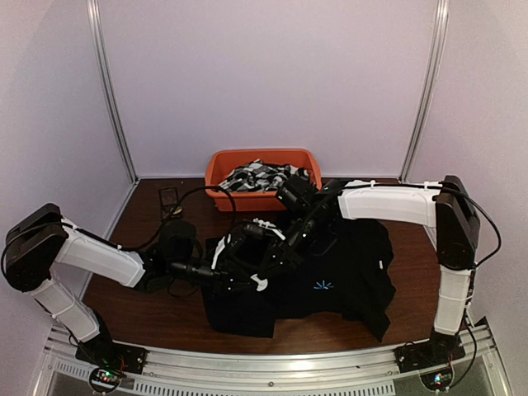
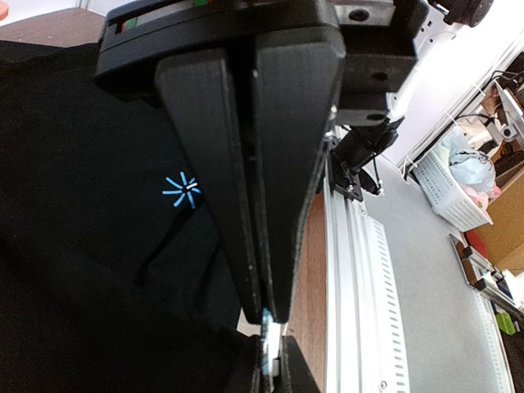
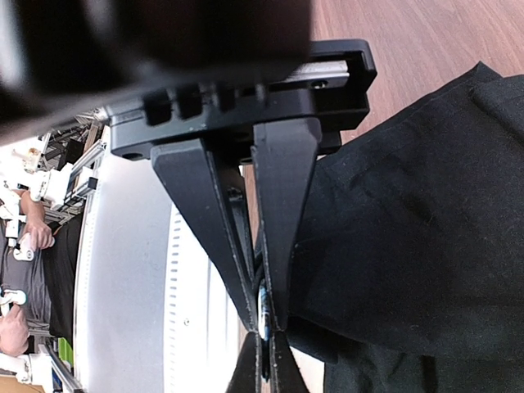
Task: Pin the brooch onto the clothing
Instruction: Pin the brooch to the flattened clothing.
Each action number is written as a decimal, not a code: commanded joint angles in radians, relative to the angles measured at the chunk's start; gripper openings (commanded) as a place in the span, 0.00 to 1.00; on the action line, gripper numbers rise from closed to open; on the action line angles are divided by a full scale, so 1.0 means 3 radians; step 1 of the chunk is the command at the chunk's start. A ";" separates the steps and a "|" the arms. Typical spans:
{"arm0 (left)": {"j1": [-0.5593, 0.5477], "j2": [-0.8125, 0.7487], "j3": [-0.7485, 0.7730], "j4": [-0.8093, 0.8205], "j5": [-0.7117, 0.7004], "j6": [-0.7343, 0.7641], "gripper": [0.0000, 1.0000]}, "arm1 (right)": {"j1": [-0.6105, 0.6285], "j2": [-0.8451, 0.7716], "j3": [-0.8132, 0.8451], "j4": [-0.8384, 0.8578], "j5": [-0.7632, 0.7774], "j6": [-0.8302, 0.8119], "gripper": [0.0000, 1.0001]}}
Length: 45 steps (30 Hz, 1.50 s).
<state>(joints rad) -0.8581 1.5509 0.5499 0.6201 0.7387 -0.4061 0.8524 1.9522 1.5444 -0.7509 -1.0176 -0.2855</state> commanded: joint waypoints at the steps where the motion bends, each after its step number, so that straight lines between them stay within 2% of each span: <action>1: -0.0013 0.0066 -0.0019 0.0485 0.0068 -0.0119 0.06 | 0.0011 0.0017 0.0053 0.0028 0.0011 0.0001 0.00; 13: -0.0013 0.0192 -0.0157 0.0944 -0.0070 -0.0400 0.07 | 0.0012 0.0028 0.0055 0.0024 0.0011 0.0000 0.00; 23: -0.0013 0.0184 -0.0209 0.0933 -0.0416 -0.0511 0.01 | 0.0016 0.0039 0.0052 0.0030 0.0014 0.0008 0.00; 37: -0.0018 0.0240 -0.0379 0.1357 -0.0687 -0.0845 0.04 | 0.0018 0.0053 0.0055 0.0027 0.0029 0.0007 0.00; 41: -0.0040 0.0248 -0.0354 0.1267 -0.0807 -0.0896 0.03 | 0.0022 0.0048 0.0054 0.0026 0.0038 0.0006 0.00; 45: -0.0087 0.0254 -0.0245 0.0945 -0.0946 -0.0865 0.02 | 0.0027 0.0062 0.0053 0.0027 0.0059 0.0014 0.00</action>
<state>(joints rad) -0.8841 1.6123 0.4450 0.9360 0.5888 -0.6548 0.8509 1.9530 1.5463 -0.7219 -0.9848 -0.2893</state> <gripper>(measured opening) 0.061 0.006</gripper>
